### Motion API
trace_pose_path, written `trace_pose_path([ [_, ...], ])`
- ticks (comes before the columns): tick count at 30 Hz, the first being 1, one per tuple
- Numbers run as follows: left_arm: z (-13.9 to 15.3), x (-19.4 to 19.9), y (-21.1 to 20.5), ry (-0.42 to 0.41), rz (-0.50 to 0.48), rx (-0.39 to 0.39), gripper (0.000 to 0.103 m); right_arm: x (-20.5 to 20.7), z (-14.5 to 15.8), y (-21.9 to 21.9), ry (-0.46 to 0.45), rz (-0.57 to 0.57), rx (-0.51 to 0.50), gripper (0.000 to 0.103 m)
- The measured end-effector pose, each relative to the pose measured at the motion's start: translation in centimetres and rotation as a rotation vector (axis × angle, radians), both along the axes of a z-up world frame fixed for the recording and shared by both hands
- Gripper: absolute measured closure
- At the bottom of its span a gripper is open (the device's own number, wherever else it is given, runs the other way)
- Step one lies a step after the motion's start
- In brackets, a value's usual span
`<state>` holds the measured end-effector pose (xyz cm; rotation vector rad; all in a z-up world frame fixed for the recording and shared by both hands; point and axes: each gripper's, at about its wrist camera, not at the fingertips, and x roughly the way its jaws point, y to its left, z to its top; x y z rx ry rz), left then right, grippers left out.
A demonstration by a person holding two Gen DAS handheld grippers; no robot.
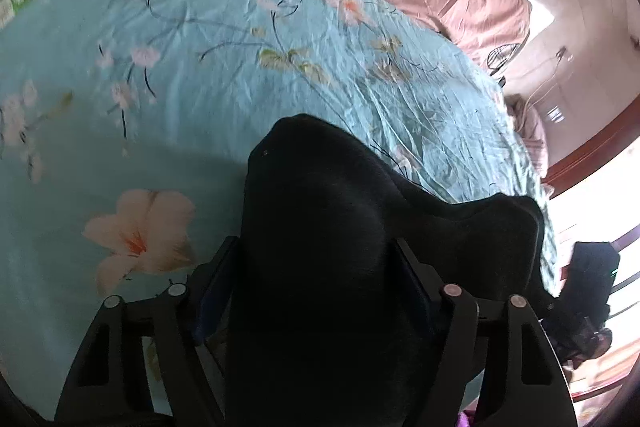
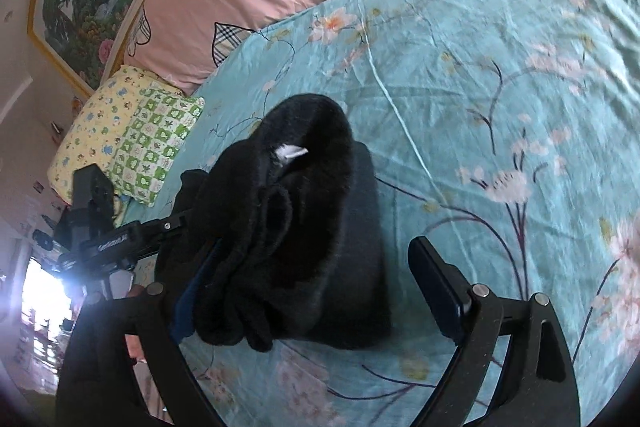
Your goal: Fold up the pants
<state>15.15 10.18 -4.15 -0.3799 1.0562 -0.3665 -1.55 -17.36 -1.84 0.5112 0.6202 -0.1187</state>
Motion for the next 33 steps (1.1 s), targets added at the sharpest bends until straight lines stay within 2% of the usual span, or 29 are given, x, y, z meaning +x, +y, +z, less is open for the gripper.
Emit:
trace_pose_path([
  [3,-1.0,0.4,0.7,0.019,0.004,-0.054,0.036,-0.8,-1.0,-0.9,-0.025,0.052,0.063,0.028],
  [7,-1.8,0.6,1.4,0.035,0.032,-0.117,0.043,-0.8,-1.2,-0.4,-0.025,0.085,0.041,0.03],
  [10,-1.8,0.4,1.5,0.024,0.049,-0.126,0.049,-0.2,-1.4,-0.2,-0.022,0.105,0.047,0.035],
  [15,-0.7,-0.2,0.8,0.001,0.064,-0.118,0.061,-0.2,-1.5,-0.9,-0.045,0.106,0.103,0.055],
  [17,0.0,-0.5,0.5,-0.015,0.074,-0.101,0.064,-0.4,-1.2,-0.9,-0.055,0.107,0.121,0.058],
  [25,4.3,-1.9,1.2,-0.084,0.109,-0.08,0.066,0.1,1.4,0.2,-0.112,0.142,0.103,0.06],
  [30,6.4,-1.9,2.7,-0.142,0.157,-0.029,0.066,2.6,2.8,0.7,-0.137,0.185,0.083,0.06],
  [33,6.7,-0.9,3.9,-0.146,0.19,-0.015,0.066,5.1,3.2,1.0,-0.14,0.212,0.073,0.06],
])
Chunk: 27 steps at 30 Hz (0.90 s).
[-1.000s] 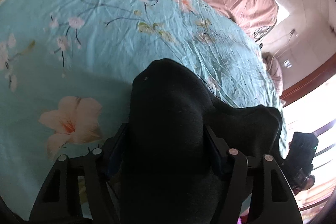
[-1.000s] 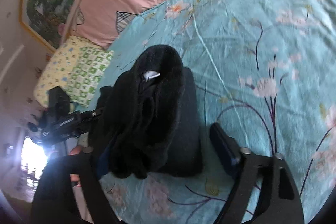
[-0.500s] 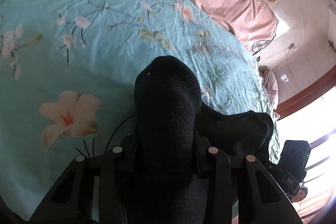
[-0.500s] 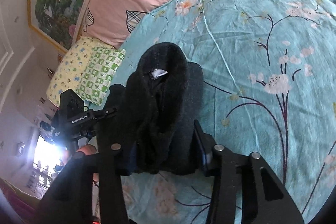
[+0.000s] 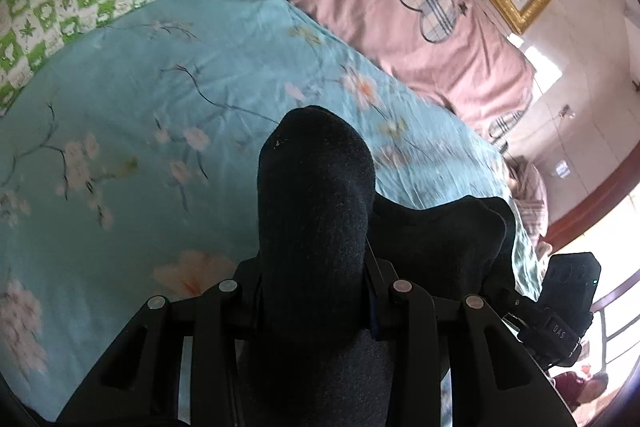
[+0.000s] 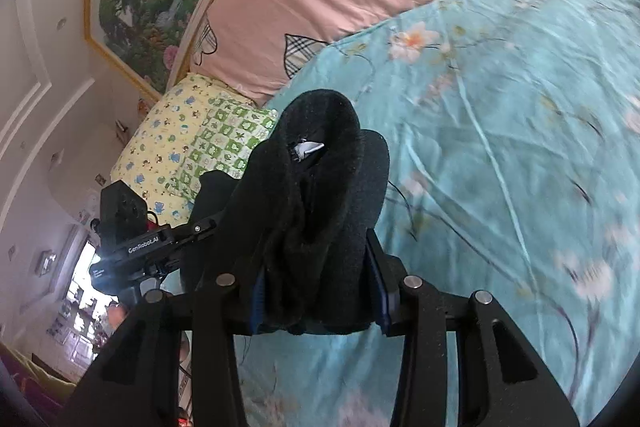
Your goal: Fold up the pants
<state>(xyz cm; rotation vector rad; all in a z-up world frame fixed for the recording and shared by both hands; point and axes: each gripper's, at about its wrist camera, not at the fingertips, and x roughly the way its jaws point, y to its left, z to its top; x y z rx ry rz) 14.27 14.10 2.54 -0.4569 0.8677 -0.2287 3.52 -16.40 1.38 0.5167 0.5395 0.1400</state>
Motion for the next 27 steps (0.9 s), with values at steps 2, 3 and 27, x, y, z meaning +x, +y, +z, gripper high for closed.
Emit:
trace_pose_path([
  [2,-0.1,1.0,0.8,0.005,0.024,0.004,0.066,1.7,0.2,0.0,0.002,0.009,-0.009,0.06],
  [3,-0.1,1.5,1.2,0.002,0.036,0.009,0.066,2.7,0.3,-0.1,0.004,0.015,-0.01,0.06],
  [27,-5.3,5.8,4.8,0.0,0.1,0.071,0.039,11.5,-3.7,-3.1,0.153,-0.008,-0.076,0.036],
])
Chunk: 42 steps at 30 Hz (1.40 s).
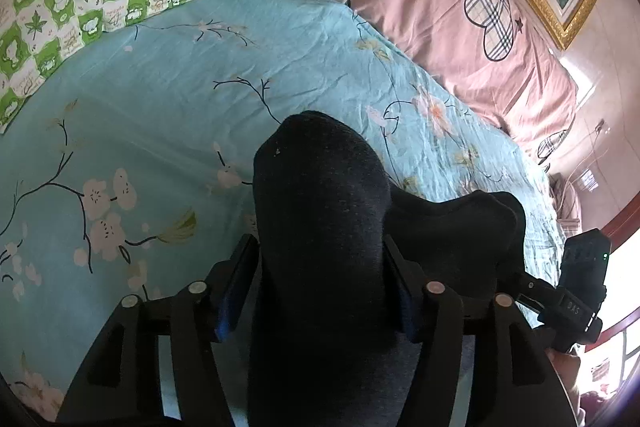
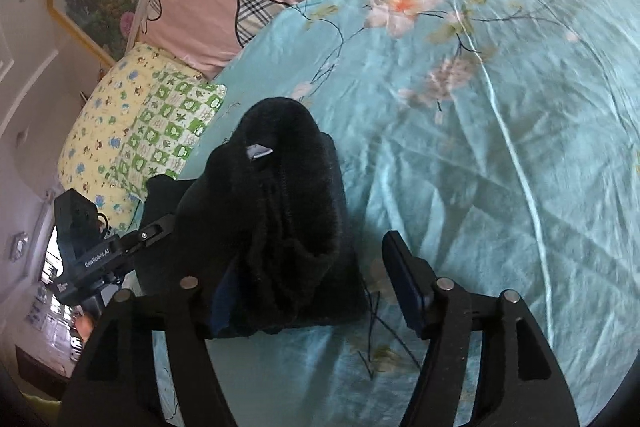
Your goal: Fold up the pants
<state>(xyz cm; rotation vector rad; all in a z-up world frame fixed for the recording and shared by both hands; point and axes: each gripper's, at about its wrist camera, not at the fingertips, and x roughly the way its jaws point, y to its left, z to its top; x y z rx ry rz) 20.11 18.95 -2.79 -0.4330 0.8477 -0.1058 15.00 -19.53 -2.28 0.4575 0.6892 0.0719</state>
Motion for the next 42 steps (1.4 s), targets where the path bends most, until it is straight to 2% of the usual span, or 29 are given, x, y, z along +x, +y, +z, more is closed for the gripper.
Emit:
trace_pose_path([
  [4,0.2,-0.3,0.6,0.015,0.019,-0.025,0.036,0.0,0.3,0.3,-0.007,0.009,-0.014,0.035],
  [11,2.2,-3.0,-0.2,0.008,0.083,0.108,0.029,-1.5,1.8,0.9,-0.05,-0.01,-0.036,0.034],
  [17,3.3,-6.0,-0.8,0.006,0.111,0.165,0.021,-3.3,3.1,1.8,-0.079,-0.011,-0.079,0.032],
  [20,3.6,-7.5,-1.1,0.008,0.125,0.19,0.021,-4.3,3.7,2.9,-0.101,0.015,-0.117,0.029],
  [27,3.7,-10.3,-3.2,0.005,0.146,0.31,0.019,-6.2,4.5,6.6,-0.153,0.086,-0.277,0.015],
  [33,3.6,-11.9,-4.6,0.014,0.138,0.366,0.019,-7.2,4.4,9.2,-0.16,0.134,-0.396,0.012],
  [37,3.7,-12.3,-5.2,0.015,0.132,0.414,0.019,-7.7,4.3,10.1,-0.162,0.152,-0.434,0.011],
  [39,3.7,-12.6,-5.5,0.017,0.128,0.43,0.019,-7.9,4.2,10.4,-0.163,0.141,-0.465,0.005],
  [42,3.7,-12.8,-5.8,0.031,0.111,0.44,0.019,-8.2,4.2,10.9,-0.17,0.147,-0.498,0.004],
])
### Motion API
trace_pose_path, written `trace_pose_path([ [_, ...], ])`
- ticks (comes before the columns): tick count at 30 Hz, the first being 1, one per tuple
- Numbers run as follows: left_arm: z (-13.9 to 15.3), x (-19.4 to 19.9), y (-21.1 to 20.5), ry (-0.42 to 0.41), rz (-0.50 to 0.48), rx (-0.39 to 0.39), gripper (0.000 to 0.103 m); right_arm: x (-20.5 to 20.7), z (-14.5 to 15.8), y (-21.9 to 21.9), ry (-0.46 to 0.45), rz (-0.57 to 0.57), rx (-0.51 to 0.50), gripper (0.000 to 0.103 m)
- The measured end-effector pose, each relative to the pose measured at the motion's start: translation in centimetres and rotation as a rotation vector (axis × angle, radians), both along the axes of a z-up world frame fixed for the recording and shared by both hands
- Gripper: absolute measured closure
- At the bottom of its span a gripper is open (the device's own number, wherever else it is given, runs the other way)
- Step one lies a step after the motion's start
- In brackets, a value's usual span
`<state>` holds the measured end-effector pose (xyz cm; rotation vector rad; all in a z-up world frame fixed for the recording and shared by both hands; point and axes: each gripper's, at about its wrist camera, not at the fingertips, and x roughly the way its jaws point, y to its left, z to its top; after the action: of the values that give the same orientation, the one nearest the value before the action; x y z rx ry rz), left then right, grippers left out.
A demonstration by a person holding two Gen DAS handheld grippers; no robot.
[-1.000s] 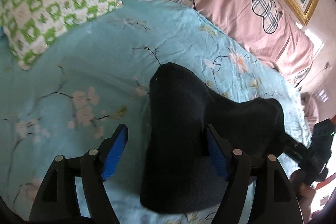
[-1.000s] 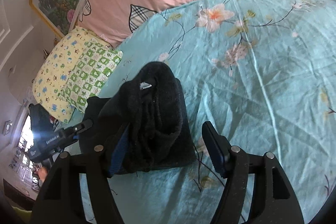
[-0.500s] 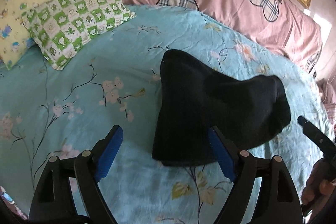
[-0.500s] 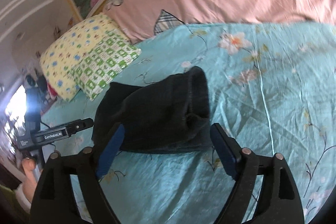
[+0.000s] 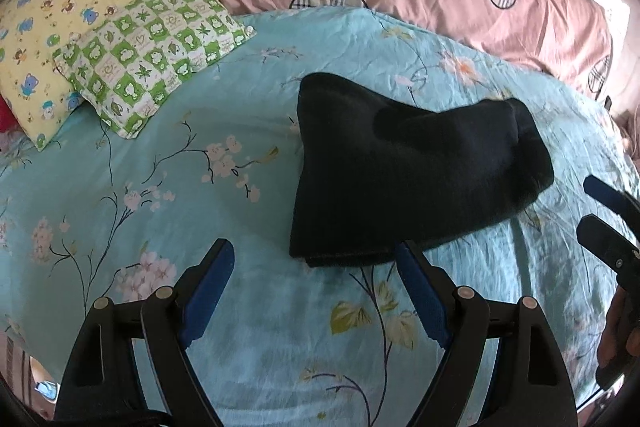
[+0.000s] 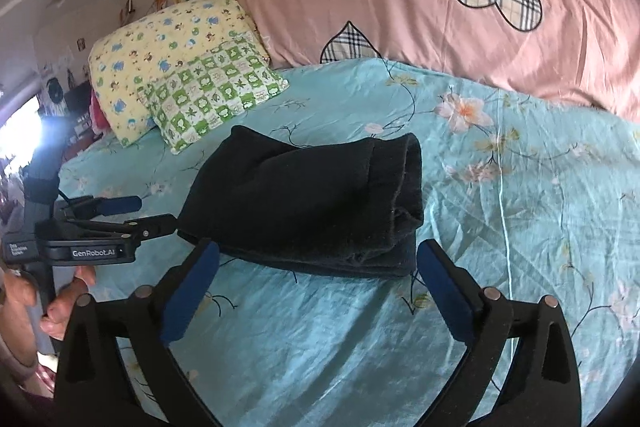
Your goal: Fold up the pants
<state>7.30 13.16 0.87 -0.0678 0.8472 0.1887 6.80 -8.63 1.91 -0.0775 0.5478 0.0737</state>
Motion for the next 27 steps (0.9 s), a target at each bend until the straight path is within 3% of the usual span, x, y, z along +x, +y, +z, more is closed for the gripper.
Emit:
trace_pose_path([
  [11,0.4,-0.7,-1.4,-0.003,-0.011,0.081,0.017,0.0,-0.4,1.6,0.021,0.031,-0.056,0.001],
  [27,0.2,-1.0,-1.6,-0.008,-0.016,0.083,0.016,1.0,-1.2,2.4,0.06,0.042,-0.073,0.001],
])
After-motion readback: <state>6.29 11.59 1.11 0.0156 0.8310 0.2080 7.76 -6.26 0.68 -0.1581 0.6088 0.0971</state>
